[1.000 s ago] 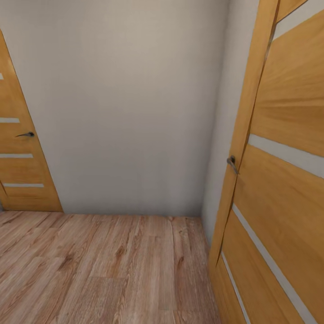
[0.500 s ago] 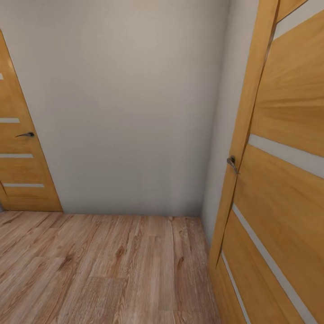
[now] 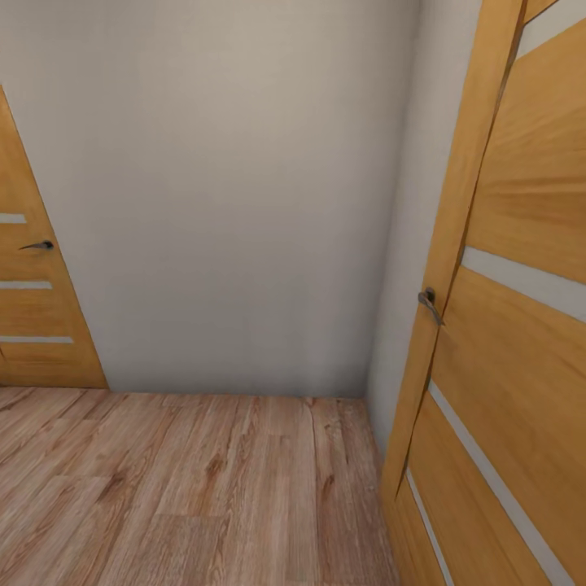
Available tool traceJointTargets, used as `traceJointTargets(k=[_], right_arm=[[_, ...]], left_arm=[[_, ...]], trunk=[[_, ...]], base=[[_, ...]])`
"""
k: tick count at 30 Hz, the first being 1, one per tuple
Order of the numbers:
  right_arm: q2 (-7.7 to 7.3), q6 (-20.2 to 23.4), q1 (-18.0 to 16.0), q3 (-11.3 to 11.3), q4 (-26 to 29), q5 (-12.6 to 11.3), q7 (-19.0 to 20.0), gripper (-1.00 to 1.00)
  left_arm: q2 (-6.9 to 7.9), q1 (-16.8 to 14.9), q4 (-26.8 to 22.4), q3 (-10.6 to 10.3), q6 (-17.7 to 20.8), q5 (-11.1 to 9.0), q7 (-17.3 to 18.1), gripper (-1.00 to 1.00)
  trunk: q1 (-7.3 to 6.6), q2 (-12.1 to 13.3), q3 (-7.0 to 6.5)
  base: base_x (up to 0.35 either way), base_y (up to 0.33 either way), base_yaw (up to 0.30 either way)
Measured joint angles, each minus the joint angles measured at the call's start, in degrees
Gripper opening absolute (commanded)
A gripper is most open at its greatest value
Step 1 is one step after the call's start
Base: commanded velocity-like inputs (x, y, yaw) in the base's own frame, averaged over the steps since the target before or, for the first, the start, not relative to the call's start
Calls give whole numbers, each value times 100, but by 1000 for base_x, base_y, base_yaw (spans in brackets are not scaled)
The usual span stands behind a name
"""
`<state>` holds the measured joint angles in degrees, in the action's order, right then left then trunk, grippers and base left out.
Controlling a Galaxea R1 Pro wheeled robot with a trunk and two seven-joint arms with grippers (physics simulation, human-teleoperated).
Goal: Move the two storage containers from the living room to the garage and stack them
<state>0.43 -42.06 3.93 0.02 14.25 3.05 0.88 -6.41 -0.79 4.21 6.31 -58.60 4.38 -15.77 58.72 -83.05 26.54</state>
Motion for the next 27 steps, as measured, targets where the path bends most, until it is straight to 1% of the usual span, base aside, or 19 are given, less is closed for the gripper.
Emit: traceJointTargets(k=[11,18,27], right_arm=[[0,3,0,0,-1,0,-1,100],[0,3,0,8,0,2,15,100],[0,1,0,9,1,8,19,100]], left_arm=[[-4,0,0,0,0,5,1,100],[0,0,0,1,7,3,-7,100],[-1,0,0,1,7,6,-8,100]], trunk=[[1,0,0],[-3,0,0],[0,0,0]], base=[[11,0,0],[244,0,0],[45,0,0]])
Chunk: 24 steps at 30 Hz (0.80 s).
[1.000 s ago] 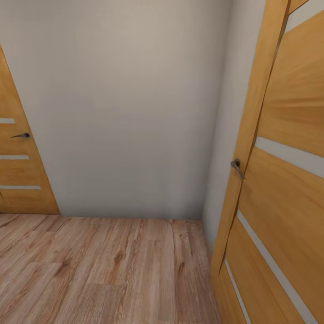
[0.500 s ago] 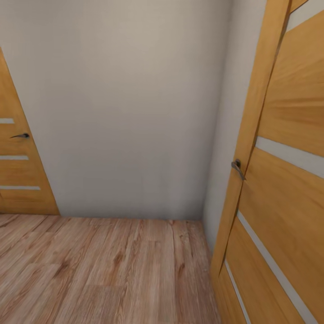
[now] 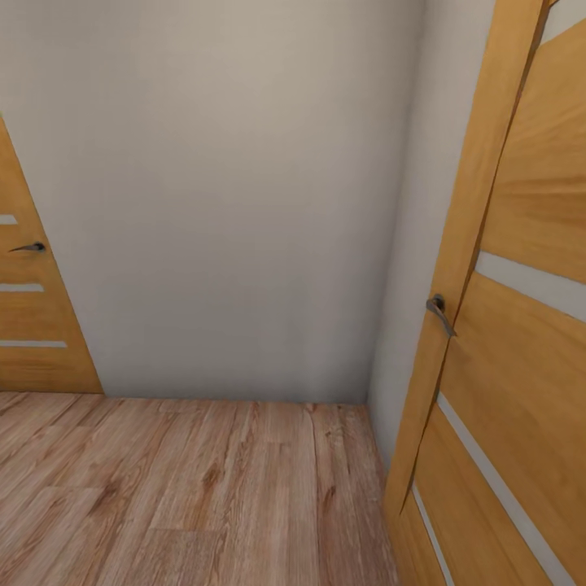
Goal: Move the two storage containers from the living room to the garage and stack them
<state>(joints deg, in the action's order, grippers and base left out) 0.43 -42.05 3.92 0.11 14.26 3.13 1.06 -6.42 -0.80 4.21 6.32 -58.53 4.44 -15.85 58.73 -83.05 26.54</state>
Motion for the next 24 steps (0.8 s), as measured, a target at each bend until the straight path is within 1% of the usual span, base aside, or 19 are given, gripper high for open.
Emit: traceJointTargets(k=[19,24], right_arm=[[0,6,1,0,-3,0,-2,100],[0,6,0,0,-1,-7,-5,100]], left_arm=[[-5,0,0,0,-2,1,0,100],[-3,0,0,-4,0,1,0,100]], trunk=[[0,0,0],[-2,0,0]], base=[[1,0,0],[148,0,0]])
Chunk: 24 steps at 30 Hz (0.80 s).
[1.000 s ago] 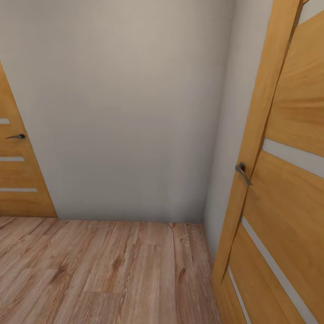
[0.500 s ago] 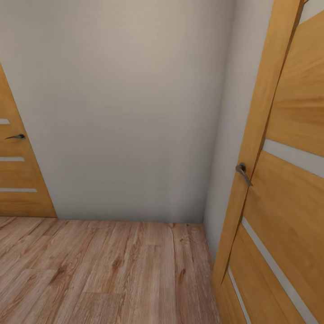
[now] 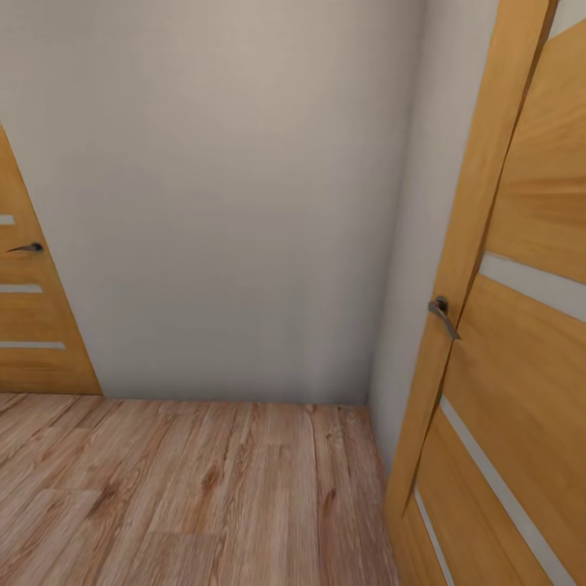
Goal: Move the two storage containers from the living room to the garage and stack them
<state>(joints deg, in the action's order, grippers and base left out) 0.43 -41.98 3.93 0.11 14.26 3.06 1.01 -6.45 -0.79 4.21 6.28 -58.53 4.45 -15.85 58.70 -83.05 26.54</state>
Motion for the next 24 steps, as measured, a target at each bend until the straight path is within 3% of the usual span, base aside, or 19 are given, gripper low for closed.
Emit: traceJointTargets(k=[13,24], right_arm=[[0,1,0,0,-3,-1,-4,100],[0,1,0,0,-2,0,-5,100]], left_arm=[[2,0,0,4,0,-1,0,100],[3,0,0,3,0,0,0,100]], trunk=[[2,0,0],[2,0,0]], base=[[25,0,0],[134,0,0]])
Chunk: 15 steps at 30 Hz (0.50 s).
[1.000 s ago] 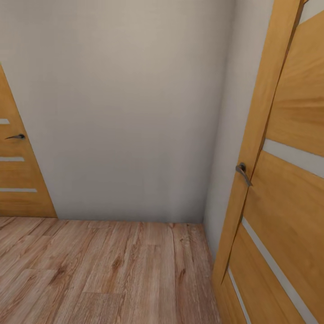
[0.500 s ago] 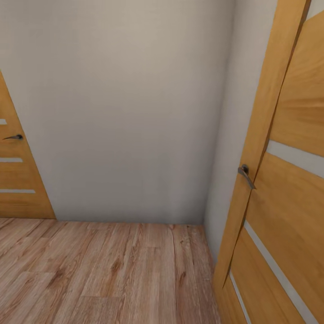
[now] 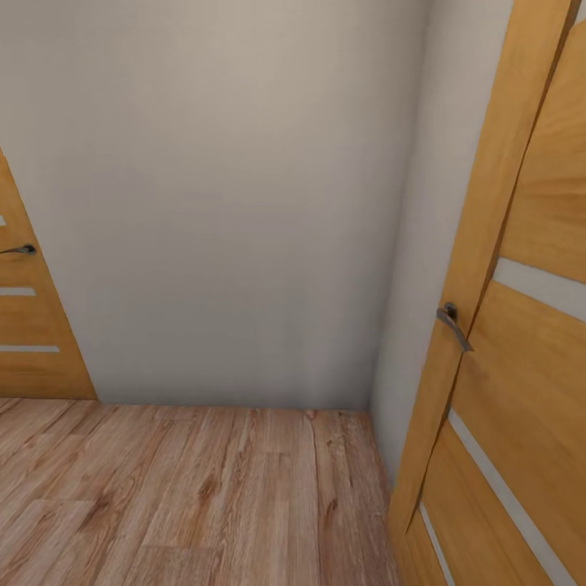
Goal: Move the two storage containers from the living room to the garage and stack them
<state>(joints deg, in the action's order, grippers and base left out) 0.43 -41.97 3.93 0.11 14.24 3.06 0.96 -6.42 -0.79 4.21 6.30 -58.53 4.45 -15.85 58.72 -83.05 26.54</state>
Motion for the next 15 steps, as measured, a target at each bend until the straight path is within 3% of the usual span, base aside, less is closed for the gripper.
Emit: traceJointTargets(k=[15], right_arm=[[0,-4,0,0,-1,-1,-7,100]], left_arm=[[0,0,0,-2,0,-1,-1,100]], trunk=[[1,0,0]], base=[[2,0,0]])
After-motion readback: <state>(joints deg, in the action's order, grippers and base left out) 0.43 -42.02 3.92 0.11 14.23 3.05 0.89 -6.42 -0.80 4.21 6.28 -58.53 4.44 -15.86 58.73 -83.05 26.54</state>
